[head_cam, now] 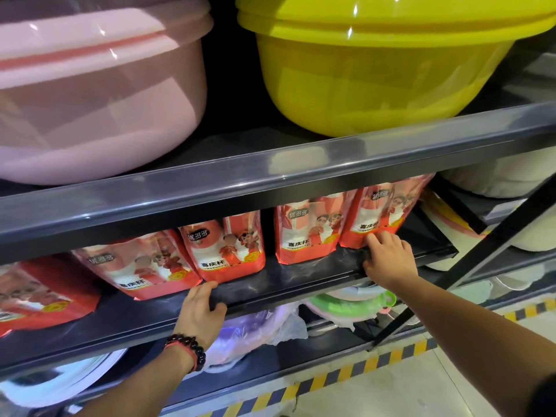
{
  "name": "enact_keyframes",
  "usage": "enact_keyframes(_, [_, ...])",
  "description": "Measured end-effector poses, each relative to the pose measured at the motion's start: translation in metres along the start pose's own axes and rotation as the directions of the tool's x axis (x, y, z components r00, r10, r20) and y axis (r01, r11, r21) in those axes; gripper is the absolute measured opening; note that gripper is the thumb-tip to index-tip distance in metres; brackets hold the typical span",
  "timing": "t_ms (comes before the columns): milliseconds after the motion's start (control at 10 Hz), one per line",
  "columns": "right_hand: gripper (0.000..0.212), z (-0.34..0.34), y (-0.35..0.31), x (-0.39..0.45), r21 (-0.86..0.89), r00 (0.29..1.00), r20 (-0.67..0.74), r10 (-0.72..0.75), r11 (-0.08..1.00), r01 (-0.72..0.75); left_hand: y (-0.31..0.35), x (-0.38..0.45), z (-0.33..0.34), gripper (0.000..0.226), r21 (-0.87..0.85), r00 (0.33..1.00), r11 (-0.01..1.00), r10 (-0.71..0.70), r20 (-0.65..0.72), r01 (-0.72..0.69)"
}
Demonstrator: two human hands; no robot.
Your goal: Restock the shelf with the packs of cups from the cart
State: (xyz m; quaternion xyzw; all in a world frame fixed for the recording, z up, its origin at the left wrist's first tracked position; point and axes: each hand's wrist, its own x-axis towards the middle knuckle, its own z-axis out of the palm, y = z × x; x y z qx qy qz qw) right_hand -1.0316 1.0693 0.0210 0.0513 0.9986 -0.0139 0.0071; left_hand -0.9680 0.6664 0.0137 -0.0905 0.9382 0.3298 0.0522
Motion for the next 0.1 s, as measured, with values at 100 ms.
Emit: enact_keyframes(100, [0.033,0.0005,-0.01,-0.0072,0.058,0.999,-0.01,0.049,0.997,-0.049,-0.0159,-0.0172,-0.0021,0.044,-0.029,0.999,1.0,-0.005,-0.046,0.004])
